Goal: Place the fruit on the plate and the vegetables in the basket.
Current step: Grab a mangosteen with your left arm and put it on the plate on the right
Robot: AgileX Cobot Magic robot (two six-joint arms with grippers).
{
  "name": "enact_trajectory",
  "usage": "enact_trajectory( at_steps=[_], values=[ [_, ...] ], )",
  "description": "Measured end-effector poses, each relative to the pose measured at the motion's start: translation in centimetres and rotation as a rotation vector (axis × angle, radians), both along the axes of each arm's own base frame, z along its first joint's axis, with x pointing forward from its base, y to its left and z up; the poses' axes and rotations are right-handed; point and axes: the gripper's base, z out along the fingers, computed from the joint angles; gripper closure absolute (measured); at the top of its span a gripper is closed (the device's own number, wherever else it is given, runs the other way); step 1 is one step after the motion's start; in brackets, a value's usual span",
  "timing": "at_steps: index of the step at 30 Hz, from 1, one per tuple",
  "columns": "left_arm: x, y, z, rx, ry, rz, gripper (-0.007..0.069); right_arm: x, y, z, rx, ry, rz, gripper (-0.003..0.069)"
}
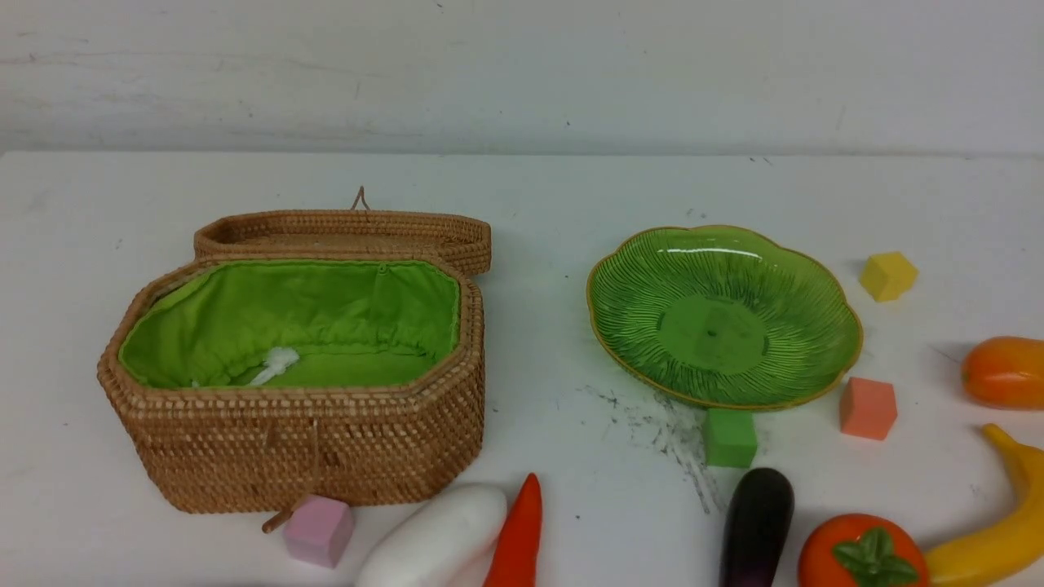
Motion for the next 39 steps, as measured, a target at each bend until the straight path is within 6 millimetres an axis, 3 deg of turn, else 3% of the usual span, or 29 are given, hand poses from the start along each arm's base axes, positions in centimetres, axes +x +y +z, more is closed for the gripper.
enact_trajectory(
  at_steps=[9, 13, 17, 22, 25, 27, 31, 33, 34, 36, 39],
  values=[
    [0.2, -0.1, 0.6, -0.015, -0.064, -0.003, 0.0386, 0.0, 0.0, 0.0, 0.000, 0.000, 0.000, 0.0416],
    [0.5, -0.3, 2.6, -0.126, -0.289, -0.013, 0.0386, 0.0, 0.0, 0.0, 0.000, 0.000, 0.000, 0.0416],
    [0.1, -0.4, 5.4, -0.241, -0.590, -0.036, 0.0386, 0.0, 0.0, 0.0, 0.000, 0.000, 0.000, 0.0416],
    [-0.6, -0.3, 8.0, -0.323, -0.754, -0.058, 0.0386, 0.0, 0.0, 0.0, 0.000, 0.000, 0.000, 0.0416],
    [-1.1, -0.3, 11.7, -0.332, -0.806, -0.070, 0.0386, 0.0, 0.0, 0.0, 0.000, 0.000, 0.000, 0.0416],
    [-1.5, -0.3, 15.2, -0.334, -0.832, -0.074, 0.0386, 0.0, 0.0, 0.0, 0.000, 0.000, 0.000, 0.0416],
    [-0.5, -0.3, 21.4, -0.329, -0.672, -0.043, 0.0386, 0.0, 0.0, 0.0, 0.000, 0.000, 0.000, 0.0416],
    [0.1, -0.3, 22.1, -0.324, -0.583, -0.026, 0.0386, 0.0, 0.0, 0.0, 0.000, 0.000, 0.000, 0.0416],
    [1.7, -0.3, 22.3, -0.308, -0.371, 0.011, 0.0386, 0.0, 0.0, 0.0, 0.000, 0.000, 0.000, 0.0416],
    [2.9, -0.4, 22.1, -0.296, -0.258, 0.029, 0.0386, 0.0, 0.0, 0.0, 0.000, 0.000, 0.000, 0.0416],
    [5.7, -0.4, 20.1, -0.241, 0.010, 0.069, 0.0386, 0.0, 0.0, 0.0, 0.000, 0.000, 0.000, 0.0416]
  ],
)
